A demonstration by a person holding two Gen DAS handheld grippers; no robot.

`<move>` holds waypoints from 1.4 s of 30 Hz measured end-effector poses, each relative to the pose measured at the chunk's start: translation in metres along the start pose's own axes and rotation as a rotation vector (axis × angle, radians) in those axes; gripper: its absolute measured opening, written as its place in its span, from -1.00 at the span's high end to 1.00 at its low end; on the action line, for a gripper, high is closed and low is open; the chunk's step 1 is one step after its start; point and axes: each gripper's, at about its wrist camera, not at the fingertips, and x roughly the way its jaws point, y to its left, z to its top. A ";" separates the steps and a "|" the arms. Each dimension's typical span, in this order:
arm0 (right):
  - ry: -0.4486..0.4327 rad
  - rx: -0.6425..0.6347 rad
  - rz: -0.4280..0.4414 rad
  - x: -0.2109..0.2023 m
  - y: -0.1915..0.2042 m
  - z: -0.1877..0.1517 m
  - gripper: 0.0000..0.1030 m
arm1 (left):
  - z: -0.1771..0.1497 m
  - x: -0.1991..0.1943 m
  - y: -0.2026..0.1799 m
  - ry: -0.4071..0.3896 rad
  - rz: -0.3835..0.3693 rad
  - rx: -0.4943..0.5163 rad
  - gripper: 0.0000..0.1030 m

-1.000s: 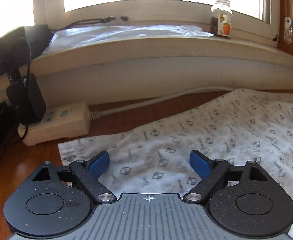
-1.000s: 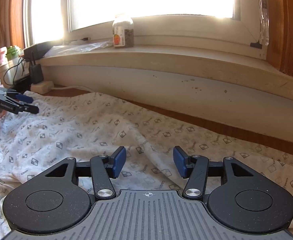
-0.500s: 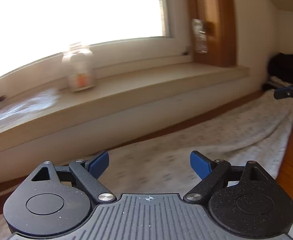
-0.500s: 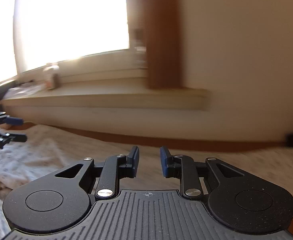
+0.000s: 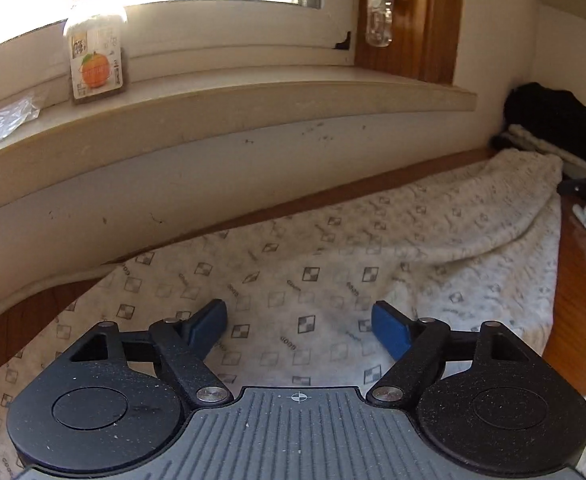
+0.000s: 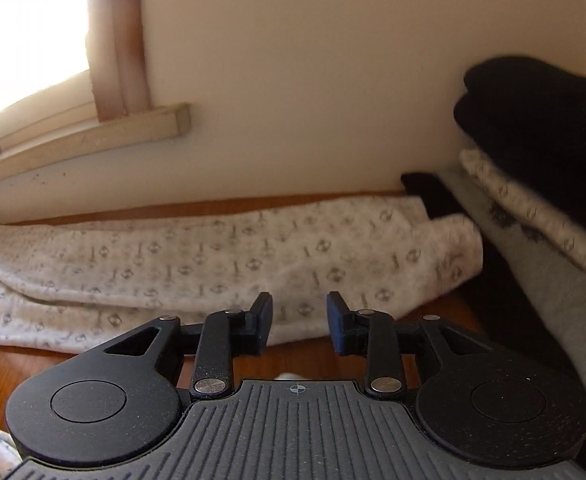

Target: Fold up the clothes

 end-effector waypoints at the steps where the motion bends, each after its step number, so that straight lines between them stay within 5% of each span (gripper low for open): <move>1: 0.007 -0.002 -0.008 0.001 -0.002 -0.002 0.38 | -0.001 -0.002 0.002 0.002 -0.007 0.015 -0.60; 14: 0.020 -0.012 -0.112 -0.023 0.001 -0.024 0.24 | -0.005 -0.008 0.017 0.013 -0.001 0.055 -0.69; 20: -0.002 0.210 -0.118 -0.022 -0.045 -0.006 0.24 | -0.005 -0.006 0.014 0.008 0.040 0.046 -0.71; 24: -0.008 0.327 -0.110 -0.009 -0.068 -0.003 0.24 | -0.002 -0.007 -0.003 -0.004 0.137 0.101 -0.71; 26: -0.007 0.373 -0.107 -0.001 -0.074 -0.001 0.24 | 0.001 -0.015 -0.023 -0.025 0.158 0.162 -0.64; 28: 0.007 0.381 -0.116 0.007 -0.074 0.003 0.24 | 0.005 -0.026 -0.046 -0.053 0.137 0.208 -0.38; 31: 0.022 0.389 -0.115 0.018 -0.076 0.012 0.24 | 0.008 -0.040 -0.076 -0.076 0.047 0.232 -0.23; 33: 0.024 0.389 -0.105 0.021 -0.075 0.016 0.43 | 0.006 -0.042 -0.095 -0.072 -0.007 0.251 -0.24; 34: 0.024 0.379 -0.102 0.022 -0.074 0.019 0.89 | 0.005 -0.043 -0.105 -0.069 -0.032 0.262 -0.26; 42: -0.144 0.398 -0.101 -0.022 -0.074 0.048 0.96 | -0.008 -0.022 -0.157 -0.011 -0.039 0.429 -0.38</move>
